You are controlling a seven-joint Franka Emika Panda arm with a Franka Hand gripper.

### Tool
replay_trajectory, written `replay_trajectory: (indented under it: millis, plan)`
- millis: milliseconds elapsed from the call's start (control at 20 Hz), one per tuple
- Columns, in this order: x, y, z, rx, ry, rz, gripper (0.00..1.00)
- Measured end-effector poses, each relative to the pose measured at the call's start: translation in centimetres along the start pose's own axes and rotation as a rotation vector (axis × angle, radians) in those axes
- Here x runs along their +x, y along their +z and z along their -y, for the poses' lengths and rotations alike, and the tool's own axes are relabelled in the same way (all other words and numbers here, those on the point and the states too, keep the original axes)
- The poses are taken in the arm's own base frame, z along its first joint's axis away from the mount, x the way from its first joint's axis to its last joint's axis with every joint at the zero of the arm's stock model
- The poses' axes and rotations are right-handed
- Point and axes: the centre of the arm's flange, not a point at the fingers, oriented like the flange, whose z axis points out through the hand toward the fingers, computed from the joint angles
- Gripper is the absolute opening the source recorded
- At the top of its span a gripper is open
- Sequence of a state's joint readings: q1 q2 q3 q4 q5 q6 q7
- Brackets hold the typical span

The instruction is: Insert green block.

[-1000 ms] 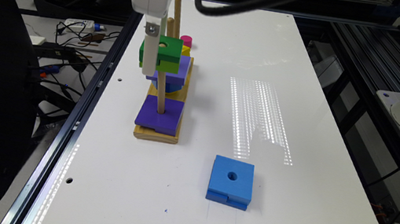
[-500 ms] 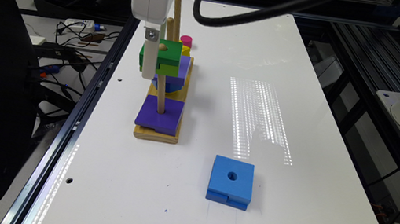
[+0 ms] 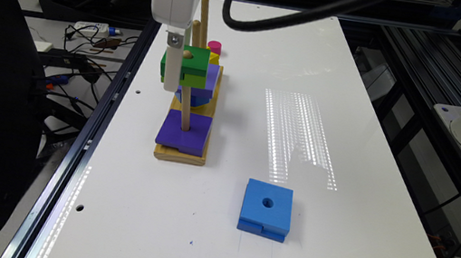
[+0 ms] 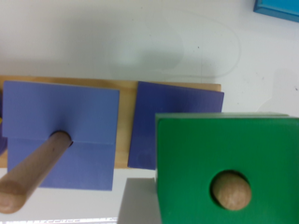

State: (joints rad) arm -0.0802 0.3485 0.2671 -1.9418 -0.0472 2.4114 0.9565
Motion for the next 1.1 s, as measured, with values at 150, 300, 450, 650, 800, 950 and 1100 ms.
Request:
replay_trajectory:
  millis: [150,300,450,650,800,950,1100]
  plan:
    - [0.0,0.0,0.0,0.000,0.000,0.000,0.00]
    - [0.0,0.0,0.0,0.000,0.000,0.000,0.00]
    - [0.0,0.0,0.0,0.000,0.000,0.000,0.00]
    - [0.0,0.0,0.0,0.000,0.000,0.000,0.00]
    - [0.0,0.3,0.0,-0.001,0.000,0.002,0.00]
    - [0.1,1.0,-0.1,-0.001,0.001,0.004,0.00]
    - [0.1,1.0,-0.1,-0.001,0.001,0.005,0.00]
